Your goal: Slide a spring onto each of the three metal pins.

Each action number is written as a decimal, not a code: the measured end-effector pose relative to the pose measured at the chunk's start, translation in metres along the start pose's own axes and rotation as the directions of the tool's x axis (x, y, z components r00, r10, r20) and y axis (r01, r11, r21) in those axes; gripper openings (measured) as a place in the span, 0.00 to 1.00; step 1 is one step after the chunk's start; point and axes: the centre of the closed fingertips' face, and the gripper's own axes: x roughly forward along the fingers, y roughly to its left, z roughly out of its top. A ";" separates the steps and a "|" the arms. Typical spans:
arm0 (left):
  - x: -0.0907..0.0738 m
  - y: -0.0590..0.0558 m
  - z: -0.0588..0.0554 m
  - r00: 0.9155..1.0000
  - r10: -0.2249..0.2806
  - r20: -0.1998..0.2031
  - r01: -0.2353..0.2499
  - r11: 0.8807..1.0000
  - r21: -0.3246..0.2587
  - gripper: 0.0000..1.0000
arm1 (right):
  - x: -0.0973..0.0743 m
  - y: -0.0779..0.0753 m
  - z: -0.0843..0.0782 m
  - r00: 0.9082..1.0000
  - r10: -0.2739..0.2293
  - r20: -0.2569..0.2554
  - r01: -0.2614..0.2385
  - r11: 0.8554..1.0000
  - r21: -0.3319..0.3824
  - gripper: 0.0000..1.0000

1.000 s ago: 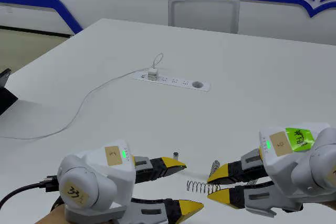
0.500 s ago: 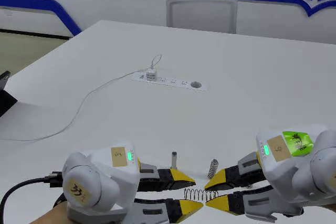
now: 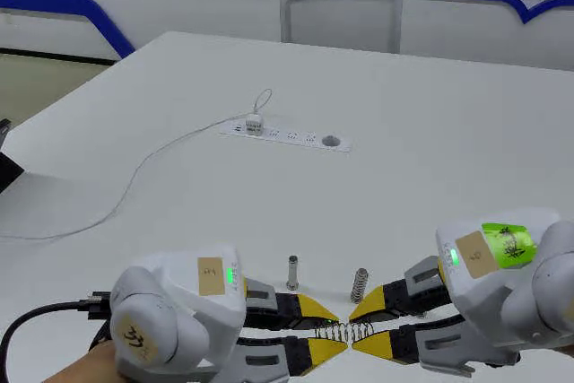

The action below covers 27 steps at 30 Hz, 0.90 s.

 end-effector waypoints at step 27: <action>0.006 -0.005 0.002 0.999 -0.034 -0.013 0.035 0.998 0.058 0.10 | -0.014 0.001 0.000 0.997 0.025 0.070 -0.033 0.993 0.110 0.11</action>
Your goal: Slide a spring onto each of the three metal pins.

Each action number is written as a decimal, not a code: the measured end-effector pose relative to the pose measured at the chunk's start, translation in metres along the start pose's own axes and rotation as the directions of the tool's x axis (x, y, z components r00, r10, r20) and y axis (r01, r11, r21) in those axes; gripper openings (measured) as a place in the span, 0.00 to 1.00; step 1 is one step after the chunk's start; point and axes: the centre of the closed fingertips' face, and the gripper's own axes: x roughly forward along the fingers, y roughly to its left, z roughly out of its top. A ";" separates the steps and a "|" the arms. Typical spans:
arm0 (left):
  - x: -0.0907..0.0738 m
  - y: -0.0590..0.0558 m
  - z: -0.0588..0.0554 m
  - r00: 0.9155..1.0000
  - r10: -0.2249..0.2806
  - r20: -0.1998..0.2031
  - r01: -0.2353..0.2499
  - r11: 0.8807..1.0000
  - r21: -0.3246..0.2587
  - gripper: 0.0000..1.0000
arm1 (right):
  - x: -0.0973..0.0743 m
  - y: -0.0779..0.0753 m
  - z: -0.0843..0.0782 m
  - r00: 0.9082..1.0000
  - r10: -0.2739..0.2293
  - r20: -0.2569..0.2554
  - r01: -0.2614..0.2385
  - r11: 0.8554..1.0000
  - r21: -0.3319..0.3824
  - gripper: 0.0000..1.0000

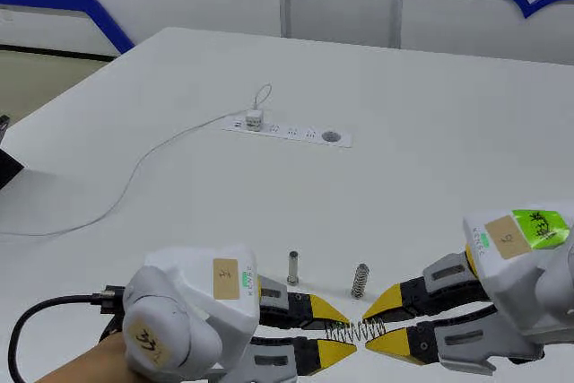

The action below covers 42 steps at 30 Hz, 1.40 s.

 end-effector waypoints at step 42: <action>-0.004 0.008 -0.004 0.998 0.064 0.028 -0.062 0.994 -0.085 0.11 | 0.010 -0.005 0.042 0.991 -0.024 0.130 0.003 0.986 0.165 0.10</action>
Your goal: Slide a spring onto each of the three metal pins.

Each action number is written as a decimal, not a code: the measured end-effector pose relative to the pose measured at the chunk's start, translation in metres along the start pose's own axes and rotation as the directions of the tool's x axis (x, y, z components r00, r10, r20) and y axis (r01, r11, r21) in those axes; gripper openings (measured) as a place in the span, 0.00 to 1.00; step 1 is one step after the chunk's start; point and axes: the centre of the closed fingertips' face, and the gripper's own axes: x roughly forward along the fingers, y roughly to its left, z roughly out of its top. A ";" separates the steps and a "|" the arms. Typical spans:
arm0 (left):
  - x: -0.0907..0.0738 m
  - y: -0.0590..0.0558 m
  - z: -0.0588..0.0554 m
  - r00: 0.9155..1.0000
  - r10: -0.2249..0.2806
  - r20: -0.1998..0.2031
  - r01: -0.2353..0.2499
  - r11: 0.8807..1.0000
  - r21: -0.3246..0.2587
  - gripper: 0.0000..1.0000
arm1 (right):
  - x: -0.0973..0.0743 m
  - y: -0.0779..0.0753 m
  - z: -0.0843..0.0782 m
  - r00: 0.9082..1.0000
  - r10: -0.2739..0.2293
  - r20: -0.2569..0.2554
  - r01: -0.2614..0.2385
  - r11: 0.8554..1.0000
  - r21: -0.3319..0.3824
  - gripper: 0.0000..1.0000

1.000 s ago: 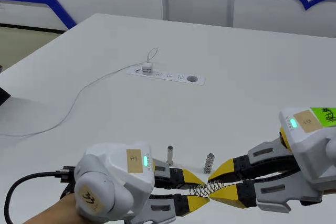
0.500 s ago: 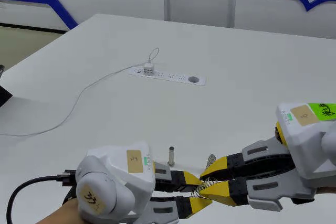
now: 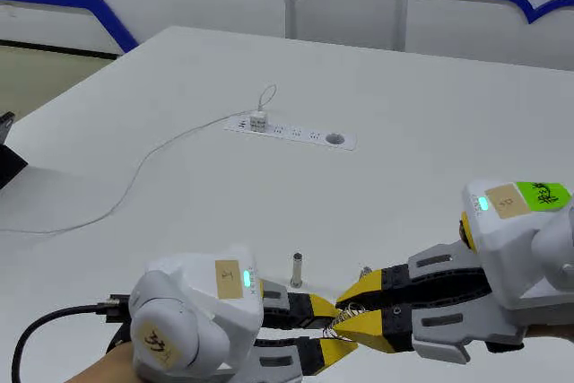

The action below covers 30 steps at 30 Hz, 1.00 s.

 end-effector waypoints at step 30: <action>-0.036 0.031 -0.014 0.988 0.146 0.048 -0.138 0.979 -0.149 0.42 | 0.000 -0.029 0.007 0.998 -0.056 -0.014 0.056 0.998 -0.014 0.11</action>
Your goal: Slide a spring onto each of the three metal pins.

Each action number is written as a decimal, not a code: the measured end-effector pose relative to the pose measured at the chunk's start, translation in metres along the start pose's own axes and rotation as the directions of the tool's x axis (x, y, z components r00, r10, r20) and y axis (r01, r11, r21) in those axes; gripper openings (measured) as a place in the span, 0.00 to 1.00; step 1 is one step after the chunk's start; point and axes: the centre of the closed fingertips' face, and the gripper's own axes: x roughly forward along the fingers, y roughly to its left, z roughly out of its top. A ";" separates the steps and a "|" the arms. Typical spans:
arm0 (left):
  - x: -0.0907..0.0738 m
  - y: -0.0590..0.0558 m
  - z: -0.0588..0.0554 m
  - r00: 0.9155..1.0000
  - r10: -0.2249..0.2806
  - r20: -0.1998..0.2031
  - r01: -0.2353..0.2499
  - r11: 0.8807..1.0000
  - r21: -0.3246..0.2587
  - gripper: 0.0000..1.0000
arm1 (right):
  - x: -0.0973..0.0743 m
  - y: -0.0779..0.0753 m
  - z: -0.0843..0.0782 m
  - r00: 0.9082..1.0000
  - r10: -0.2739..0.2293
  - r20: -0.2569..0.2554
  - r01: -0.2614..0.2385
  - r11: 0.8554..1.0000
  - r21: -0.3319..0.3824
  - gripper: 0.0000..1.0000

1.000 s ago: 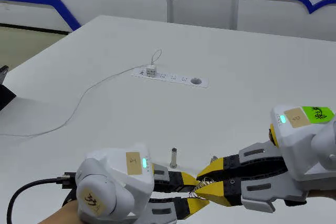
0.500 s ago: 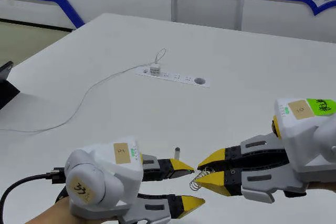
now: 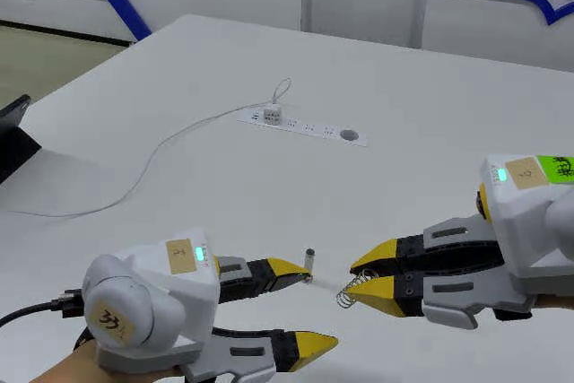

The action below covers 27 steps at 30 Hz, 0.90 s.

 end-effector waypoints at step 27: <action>-0.043 0.041 -0.025 0.975 0.223 0.018 -0.218 0.965 -0.149 0.96 | 0.011 -0.048 0.000 0.993 -0.114 -0.038 0.116 0.993 0.037 0.11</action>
